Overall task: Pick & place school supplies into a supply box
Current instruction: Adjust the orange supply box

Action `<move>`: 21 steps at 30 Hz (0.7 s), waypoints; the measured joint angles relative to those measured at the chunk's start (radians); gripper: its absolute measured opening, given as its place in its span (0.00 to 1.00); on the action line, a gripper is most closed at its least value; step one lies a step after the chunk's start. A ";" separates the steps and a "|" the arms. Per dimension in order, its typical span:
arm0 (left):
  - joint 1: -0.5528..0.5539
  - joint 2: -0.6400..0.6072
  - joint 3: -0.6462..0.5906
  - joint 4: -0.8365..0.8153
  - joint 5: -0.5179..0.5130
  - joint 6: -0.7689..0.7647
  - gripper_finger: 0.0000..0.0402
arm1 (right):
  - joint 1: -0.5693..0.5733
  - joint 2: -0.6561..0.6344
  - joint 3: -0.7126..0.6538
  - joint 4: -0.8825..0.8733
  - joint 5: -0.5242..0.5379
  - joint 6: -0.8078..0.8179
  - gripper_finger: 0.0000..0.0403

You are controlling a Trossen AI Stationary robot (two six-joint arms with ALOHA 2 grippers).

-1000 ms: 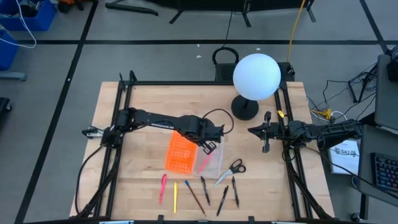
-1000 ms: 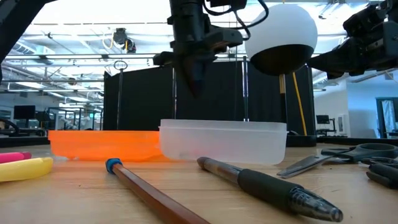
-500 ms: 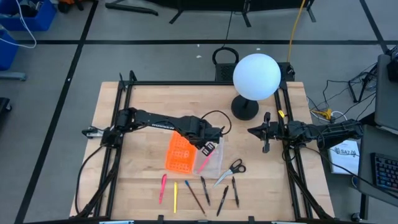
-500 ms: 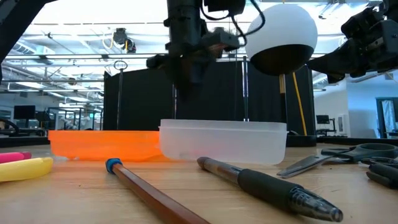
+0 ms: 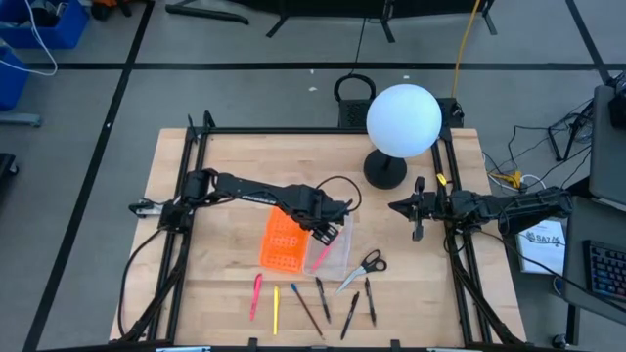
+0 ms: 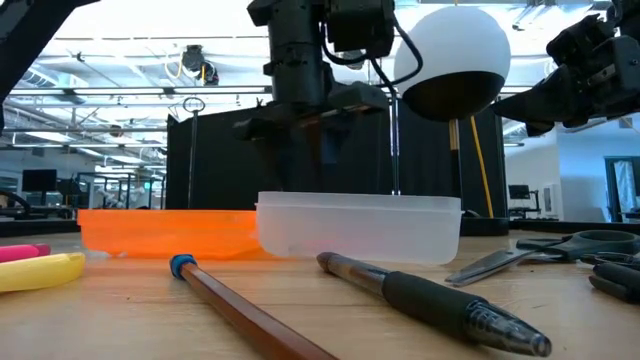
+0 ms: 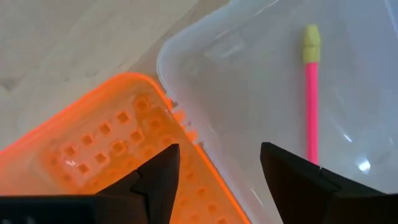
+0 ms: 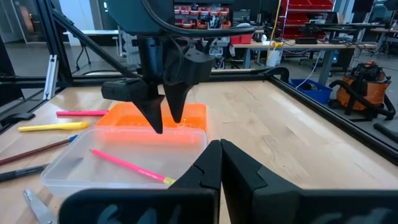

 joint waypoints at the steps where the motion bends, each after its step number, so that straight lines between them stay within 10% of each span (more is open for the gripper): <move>1: 0.001 0.000 0.000 -0.004 0.000 0.000 0.58 | 0.000 0.000 0.000 0.001 0.000 0.000 0.00; 21: 0.040 0.066 -0.003 -0.014 0.059 -0.053 0.43 | 0.000 0.001 0.000 0.003 0.002 0.000 0.00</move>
